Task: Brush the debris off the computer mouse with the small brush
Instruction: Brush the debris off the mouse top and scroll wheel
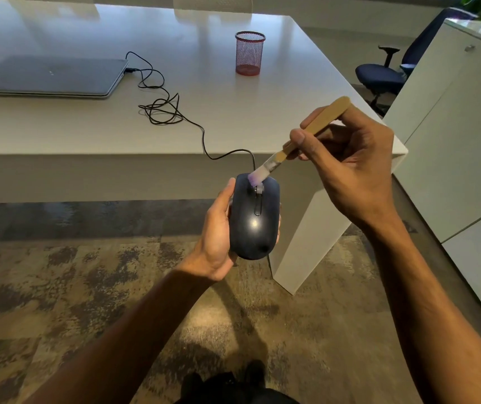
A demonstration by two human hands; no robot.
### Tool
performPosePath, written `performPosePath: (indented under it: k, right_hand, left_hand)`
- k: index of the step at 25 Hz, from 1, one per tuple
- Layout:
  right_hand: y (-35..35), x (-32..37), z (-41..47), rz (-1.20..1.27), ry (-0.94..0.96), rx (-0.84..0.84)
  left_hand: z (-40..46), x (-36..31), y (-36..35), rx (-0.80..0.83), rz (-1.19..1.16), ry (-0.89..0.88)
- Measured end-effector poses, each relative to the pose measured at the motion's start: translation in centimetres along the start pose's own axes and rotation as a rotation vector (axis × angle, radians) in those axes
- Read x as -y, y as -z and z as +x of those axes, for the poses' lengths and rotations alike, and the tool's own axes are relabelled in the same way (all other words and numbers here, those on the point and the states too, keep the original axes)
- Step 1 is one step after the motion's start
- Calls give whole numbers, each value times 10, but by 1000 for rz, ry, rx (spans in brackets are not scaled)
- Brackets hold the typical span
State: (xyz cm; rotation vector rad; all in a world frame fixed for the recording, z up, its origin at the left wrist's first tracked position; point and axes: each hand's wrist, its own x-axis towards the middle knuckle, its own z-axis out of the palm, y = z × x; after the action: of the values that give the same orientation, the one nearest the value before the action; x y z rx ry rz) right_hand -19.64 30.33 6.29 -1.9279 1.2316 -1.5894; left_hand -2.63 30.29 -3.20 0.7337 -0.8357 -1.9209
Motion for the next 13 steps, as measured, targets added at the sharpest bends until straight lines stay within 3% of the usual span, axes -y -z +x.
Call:
performPosePath:
  k: [5, 10, 13]
  right_hand:
    - [-1, 4, 6, -141, 87, -84]
    - [-1, 13, 4, -156, 115, -3]
    - [-1, 15, 1, -212, 147, -37]
  left_hand:
    - [0, 3, 1, -24, 50, -5]
    - [5, 3, 5, -37, 34, -55]
    - [5, 3, 6, -45, 46, -60]
